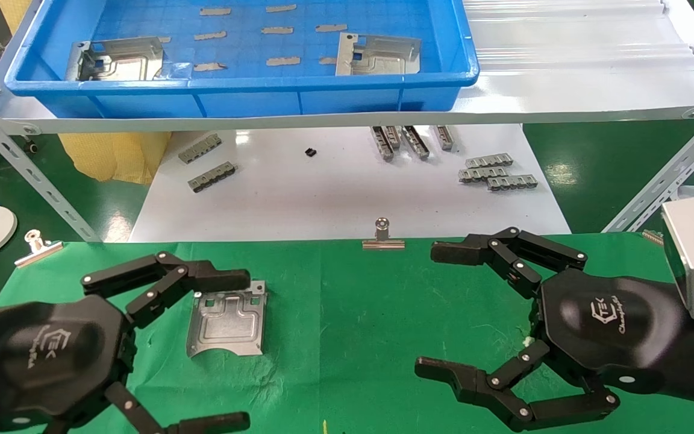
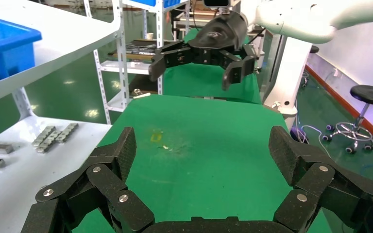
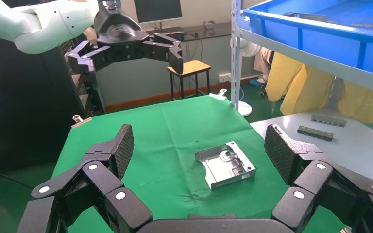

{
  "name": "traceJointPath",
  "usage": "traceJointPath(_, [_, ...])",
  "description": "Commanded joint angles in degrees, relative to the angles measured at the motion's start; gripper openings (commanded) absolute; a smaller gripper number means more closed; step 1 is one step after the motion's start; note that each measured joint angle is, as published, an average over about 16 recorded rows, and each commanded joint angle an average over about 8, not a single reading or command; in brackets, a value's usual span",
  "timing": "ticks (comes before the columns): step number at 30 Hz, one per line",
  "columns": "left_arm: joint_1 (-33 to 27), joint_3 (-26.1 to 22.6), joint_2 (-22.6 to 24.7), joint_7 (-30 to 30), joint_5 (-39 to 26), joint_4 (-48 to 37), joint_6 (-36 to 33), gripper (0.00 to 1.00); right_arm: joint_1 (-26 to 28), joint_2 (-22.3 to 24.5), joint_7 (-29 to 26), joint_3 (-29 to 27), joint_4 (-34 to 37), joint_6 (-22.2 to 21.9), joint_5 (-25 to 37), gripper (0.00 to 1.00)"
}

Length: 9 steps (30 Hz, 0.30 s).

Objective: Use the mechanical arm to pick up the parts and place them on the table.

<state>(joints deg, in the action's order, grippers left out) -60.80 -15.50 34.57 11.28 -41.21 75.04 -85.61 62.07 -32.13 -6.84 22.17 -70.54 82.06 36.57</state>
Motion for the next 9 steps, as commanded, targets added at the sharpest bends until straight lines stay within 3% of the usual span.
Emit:
traceJointPath(1, [0.42,0.29,-0.25,0.3,0.36,0.79,0.06,1.0,0.0,0.0,0.0,0.0,0.0,-0.01,0.0,1.0])
traceJointPath(9, [-0.04,-0.03,0.02,-0.06,-0.02,-0.18,0.04,1.0,0.0,0.0,0.0,0.0,0.0,-0.01,0.0,1.0])
